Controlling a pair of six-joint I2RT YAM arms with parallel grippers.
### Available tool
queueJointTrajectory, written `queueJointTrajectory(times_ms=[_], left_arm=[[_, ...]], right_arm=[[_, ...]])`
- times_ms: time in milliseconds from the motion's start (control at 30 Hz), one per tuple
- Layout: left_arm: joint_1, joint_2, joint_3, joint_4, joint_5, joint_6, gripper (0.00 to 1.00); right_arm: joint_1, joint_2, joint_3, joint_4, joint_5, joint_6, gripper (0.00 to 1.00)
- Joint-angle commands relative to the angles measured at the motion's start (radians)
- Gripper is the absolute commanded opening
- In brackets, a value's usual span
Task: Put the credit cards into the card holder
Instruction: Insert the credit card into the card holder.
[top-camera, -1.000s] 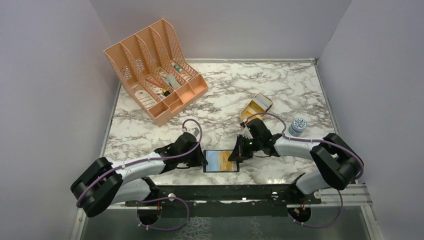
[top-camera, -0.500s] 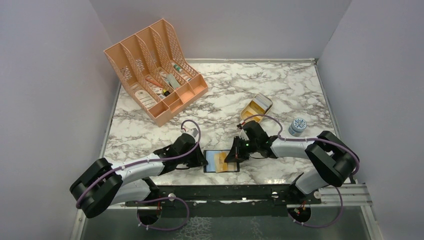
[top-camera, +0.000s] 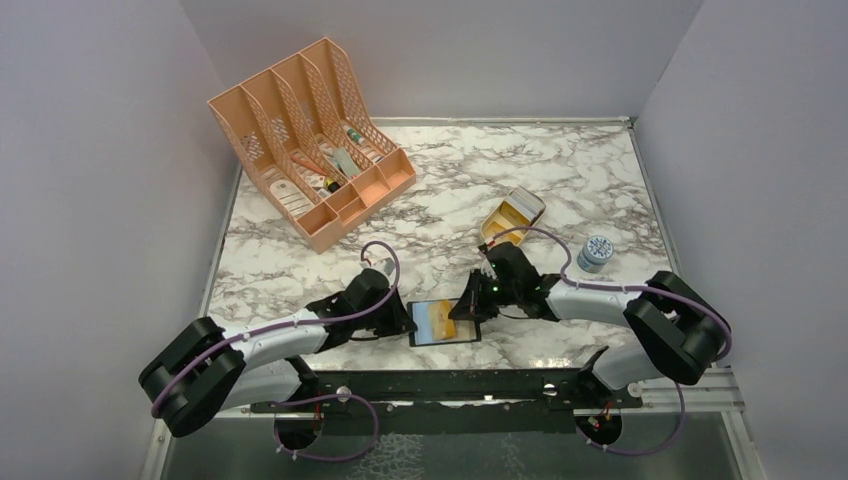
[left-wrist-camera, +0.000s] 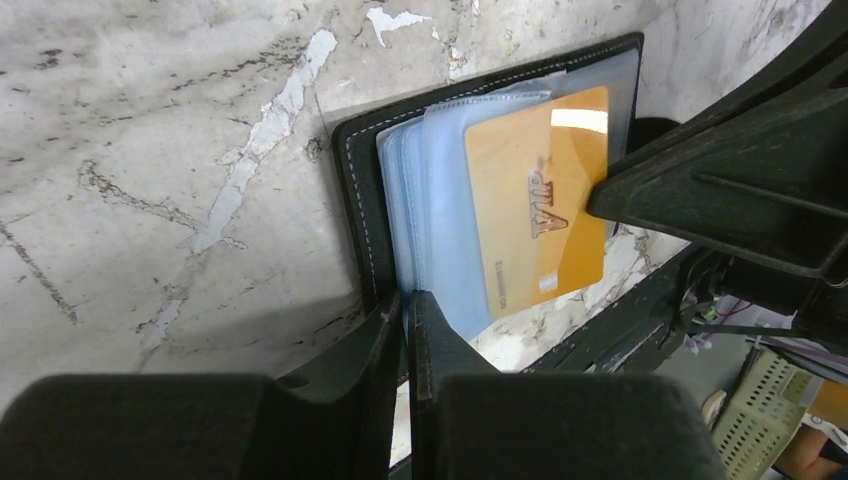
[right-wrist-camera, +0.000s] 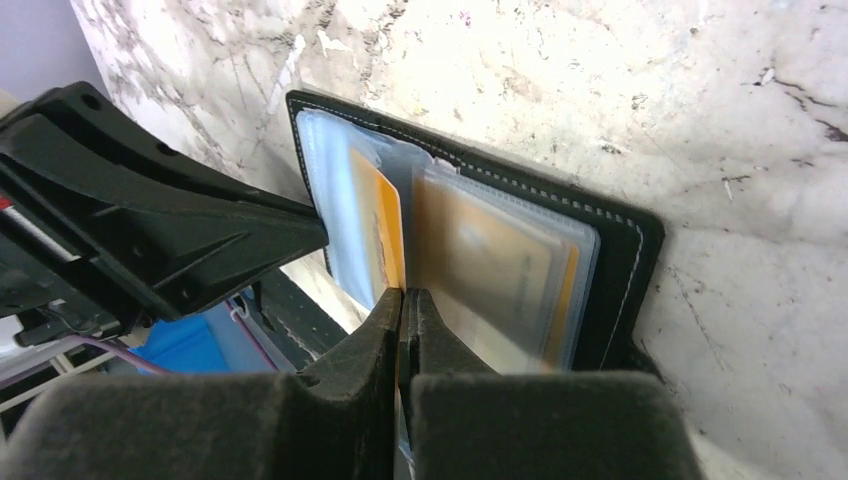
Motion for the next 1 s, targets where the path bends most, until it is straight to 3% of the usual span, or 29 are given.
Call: queueJointTrajectory(times_ms=[0, 267, 433, 600, 967], left_arm=[[-0.011, 0.004, -0.024, 0.007, 0.050, -0.010, 0.10], [-0.011, 0.013, -0.029, 0.053, 0.076, -0.036, 0.09], [-0.010, 0.015, -0.031, 0.057, 0.078, -0.036, 0.09], [-0.011, 0.014, -0.024, 0.055, 0.074, -0.029, 0.08], [-0.011, 0.010, -0.015, 0.037, 0.063, -0.017, 0.08]], right_arm=[[0.006, -0.051, -0.025, -0.008, 0.090, 0.009, 0.01], [0.046, 0.024, -0.002, 0.051, 0.051, 0.031, 0.02], [0.078, 0.038, 0.075, -0.088, 0.109, -0.008, 0.23], [0.090, 0.012, 0.110, -0.172, 0.158, -0.056, 0.34], [0.142, 0.106, 0.170, -0.117, 0.095, -0.112, 0.33]])
